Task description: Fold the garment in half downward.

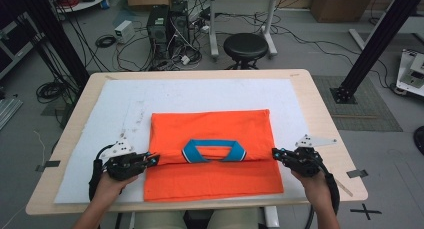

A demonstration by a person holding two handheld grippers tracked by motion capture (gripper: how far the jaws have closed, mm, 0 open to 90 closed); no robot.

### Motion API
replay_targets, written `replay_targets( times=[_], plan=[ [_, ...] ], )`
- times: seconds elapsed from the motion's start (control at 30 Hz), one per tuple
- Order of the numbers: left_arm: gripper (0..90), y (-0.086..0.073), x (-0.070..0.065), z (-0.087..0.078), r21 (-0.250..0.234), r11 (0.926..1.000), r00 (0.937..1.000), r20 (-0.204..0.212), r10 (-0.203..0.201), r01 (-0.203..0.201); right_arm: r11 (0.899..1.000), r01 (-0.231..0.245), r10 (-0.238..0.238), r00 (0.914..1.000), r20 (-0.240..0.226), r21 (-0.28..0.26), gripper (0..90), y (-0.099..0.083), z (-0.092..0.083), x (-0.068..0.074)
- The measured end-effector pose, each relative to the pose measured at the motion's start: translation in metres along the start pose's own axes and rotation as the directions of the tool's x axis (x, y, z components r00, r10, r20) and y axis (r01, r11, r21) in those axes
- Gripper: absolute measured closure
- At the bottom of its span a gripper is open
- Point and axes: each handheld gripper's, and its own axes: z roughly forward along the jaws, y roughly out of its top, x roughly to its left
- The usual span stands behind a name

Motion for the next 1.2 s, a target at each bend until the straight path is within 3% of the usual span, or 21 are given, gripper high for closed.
replay_targets(
  times=[0.13,0.17,0.2,0.23,0.27,0.3,0.47,0.57,0.77,0.83,0.9,1.03,1.2],
  plan=[
    [84.1,-0.005,-0.003,-0.001,0.029,0.9995,0.9997,0.018,0.014,-0.015,0.999,0.031,-0.031,0.9995,0.005,0.043,90.0,-0.004,-0.002,0.006],
    [75.2,-0.006,-0.003,0.0,0.036,0.9993,0.9997,0.023,0.008,-0.009,0.998,0.024,-0.024,0.9996,0.012,0.05,89.5,-0.007,0.001,0.005],
    [75.2,-0.006,-0.002,0.0,0.042,0.9991,0.9998,0.02,-0.009,0.008,0.998,0.024,-0.024,0.9996,0.012,0.05,89.5,-0.007,0.001,0.005],
    [57.4,-0.005,0.001,-0.001,0.023,0.9986,0.9987,0.014,-0.048,0.048,0.999,-0.006,0.006,0.9999,0.009,0.037,75.3,-0.007,0.003,0.004],
    [54.3,-0.005,0.001,-0.001,0.023,0.9986,0.9987,0.014,-0.048,0.048,0.999,-0.006,0.006,0.9999,0.009,0.037,75.3,-0.007,0.003,0.004],
    [52.8,-0.003,0.002,-0.003,0.006,0.998,0.998,0.01,-0.063,0.063,0.999,-0.04,0.04,0.9992,0.001,0.013,67.2,-0.005,0.004,0.004],
    [48.2,0.002,0.007,-0.008,-0.05,0.9951,0.9963,-0.008,-0.086,0.086,0.999,-0.041,0.041,0.9991,0.004,0.009,56.2,0.001,0.014,0.011],
    [44.1,0.004,0.011,-0.008,-0.07,0.9929,0.9952,-0.015,-0.097,0.096,0.998,-0.051,0.051,0.9986,-0.014,0.021,47.6,0.008,0.033,0.017],
    [40.6,0.012,0.019,-0.006,-0.097,0.9912,0.9948,-0.038,-0.095,0.091,0.999,-0.043,0.045,0.9963,-0.073,0.028,44.0,0.022,0.055,0.025],
    [38.5,0.016,0.023,-0.005,-0.124,0.9873,0.9935,-0.043,-0.105,0.099,0.999,-0.037,0.039,0.9965,-0.074,0.035,43.3,0.028,0.062,0.027],
    [33.6,0.021,0.028,-0.003,-0.147,0.9844,0.9934,-0.047,-0.105,0.097,0.997,-0.035,0.041,0.996,-0.08,0.068,43.1,0.036,0.08,0.028],
    [33.4,0.026,0.034,-0.001,-0.179,0.9778,0.991,-0.057,-0.121,0.109,0.993,-0.042,0.051,0.9953,-0.082,0.108,43.1,0.039,0.094,0.027],
    [33.4,0.024,0.035,-0.001,-0.163,0.9806,0.9902,-0.069,-0.121,0.109,0.983,-0.064,0.09,0.9847,-0.149,0.17,53.8,0.041,0.106,0.025]
  ],
)
